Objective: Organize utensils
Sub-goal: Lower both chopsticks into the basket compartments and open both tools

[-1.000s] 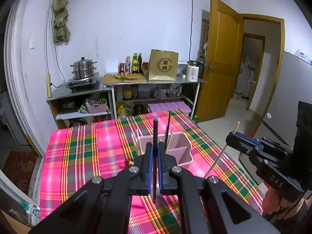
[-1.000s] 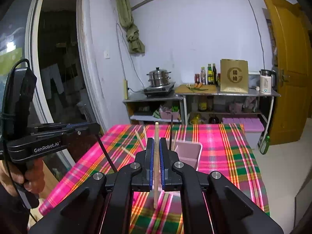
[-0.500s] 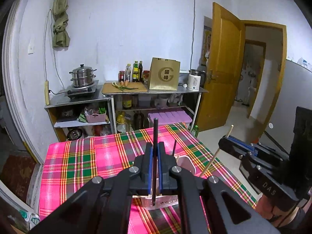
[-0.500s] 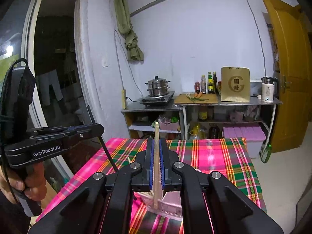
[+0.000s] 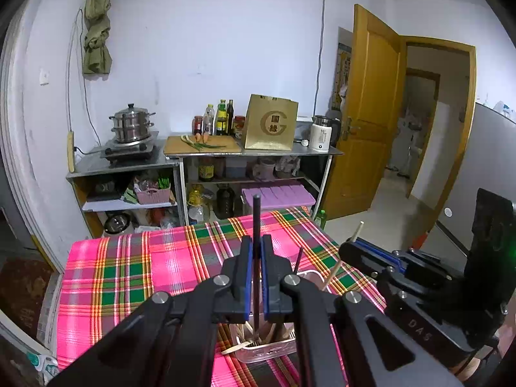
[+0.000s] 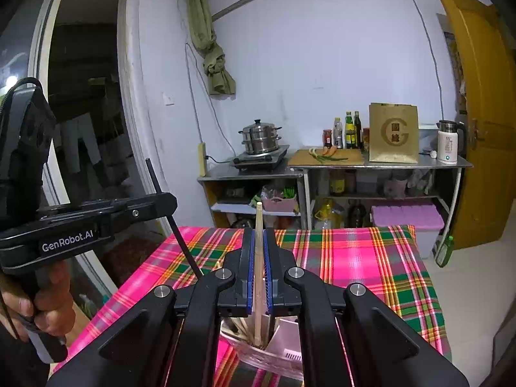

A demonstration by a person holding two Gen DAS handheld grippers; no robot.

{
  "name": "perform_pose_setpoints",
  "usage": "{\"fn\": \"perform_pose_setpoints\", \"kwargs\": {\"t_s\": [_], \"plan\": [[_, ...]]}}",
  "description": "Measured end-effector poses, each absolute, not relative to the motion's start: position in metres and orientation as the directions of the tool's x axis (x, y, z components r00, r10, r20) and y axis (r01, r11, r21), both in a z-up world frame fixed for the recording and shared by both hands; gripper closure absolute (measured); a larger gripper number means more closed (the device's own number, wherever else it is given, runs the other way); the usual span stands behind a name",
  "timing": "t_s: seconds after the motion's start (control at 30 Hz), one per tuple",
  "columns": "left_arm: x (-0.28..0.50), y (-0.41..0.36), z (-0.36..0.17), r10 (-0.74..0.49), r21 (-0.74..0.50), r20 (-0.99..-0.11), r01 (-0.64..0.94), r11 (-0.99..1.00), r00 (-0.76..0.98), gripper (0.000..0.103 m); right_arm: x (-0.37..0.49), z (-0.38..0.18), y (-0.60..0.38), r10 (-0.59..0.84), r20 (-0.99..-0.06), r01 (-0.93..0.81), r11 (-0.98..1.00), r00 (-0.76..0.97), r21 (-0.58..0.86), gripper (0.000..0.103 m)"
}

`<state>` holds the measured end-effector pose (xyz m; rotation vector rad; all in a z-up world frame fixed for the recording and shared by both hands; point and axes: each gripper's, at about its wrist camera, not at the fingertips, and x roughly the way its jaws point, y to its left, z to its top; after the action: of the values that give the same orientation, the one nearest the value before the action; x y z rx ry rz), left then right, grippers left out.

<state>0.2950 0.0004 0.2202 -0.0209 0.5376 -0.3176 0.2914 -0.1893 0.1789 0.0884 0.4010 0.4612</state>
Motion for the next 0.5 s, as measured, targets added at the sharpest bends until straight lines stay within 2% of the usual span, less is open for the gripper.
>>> {"fn": "perform_pose_setpoints", "kwargs": {"t_s": [0.5], "plan": [[0.313,-0.003,0.167,-0.309,-0.133,-0.572,0.285,0.949,0.76,0.098,0.313,0.136,-0.179,0.422,-0.426,-0.398,0.905,0.8,0.15,0.098]]}}
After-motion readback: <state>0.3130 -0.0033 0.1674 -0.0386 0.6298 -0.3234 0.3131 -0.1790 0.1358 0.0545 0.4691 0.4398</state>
